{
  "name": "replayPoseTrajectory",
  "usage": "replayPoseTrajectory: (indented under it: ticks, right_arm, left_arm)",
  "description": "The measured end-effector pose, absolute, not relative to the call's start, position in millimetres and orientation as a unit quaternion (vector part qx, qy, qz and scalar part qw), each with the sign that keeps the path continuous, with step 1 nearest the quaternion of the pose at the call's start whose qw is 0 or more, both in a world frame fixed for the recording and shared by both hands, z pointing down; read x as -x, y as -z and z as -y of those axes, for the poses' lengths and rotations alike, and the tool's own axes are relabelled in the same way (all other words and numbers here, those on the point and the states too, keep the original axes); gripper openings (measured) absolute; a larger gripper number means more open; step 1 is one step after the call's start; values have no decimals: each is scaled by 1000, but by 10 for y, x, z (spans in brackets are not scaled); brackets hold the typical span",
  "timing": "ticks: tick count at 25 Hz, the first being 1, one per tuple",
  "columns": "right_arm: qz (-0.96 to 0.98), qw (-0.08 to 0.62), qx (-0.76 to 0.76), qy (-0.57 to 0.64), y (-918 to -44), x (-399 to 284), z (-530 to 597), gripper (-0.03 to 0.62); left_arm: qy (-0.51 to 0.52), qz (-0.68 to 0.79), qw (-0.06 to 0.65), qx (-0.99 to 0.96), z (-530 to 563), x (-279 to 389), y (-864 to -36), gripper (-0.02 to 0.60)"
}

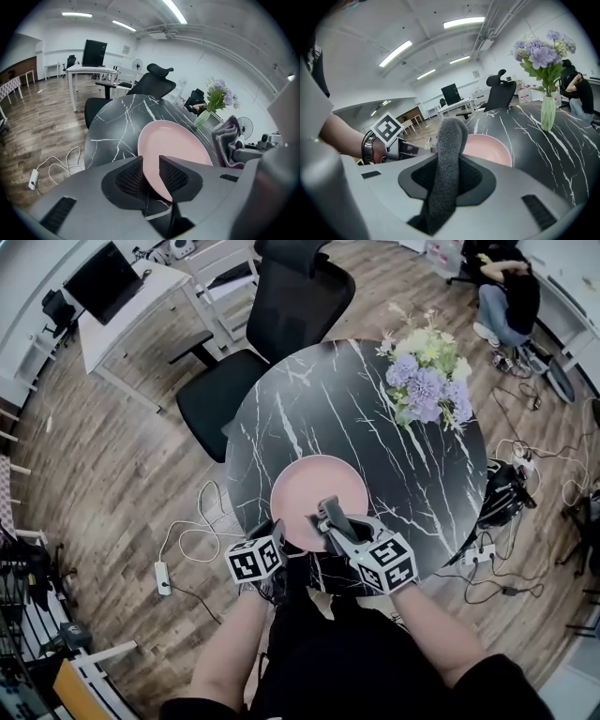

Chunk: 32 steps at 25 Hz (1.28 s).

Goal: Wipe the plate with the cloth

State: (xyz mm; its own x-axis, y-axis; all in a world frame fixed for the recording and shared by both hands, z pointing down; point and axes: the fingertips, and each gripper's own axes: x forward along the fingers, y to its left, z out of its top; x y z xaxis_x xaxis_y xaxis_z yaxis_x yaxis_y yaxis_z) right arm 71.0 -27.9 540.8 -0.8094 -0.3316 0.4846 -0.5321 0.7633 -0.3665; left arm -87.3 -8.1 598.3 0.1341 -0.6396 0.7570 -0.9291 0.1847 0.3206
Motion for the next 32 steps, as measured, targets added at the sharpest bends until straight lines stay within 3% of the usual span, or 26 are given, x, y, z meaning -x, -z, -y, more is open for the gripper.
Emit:
replayPoseTrajectory:
  ticks: [13, 21, 32]
  right_arm:
    - [892, 254, -253, -276, -5694, -356, 282, 107]
    - [867, 306, -256, -298, -5944, -41, 277, 107]
    - [831, 352, -272, -335, -6221, 165, 300, 107]
  left_arm:
    - [-184, 574, 471, -644, 349, 971, -6277, 121]
    - [-192, 529, 498, -660, 471, 964, -6410, 63]
    - [-144, 521, 545, -641, 538, 945, -6479, 31]
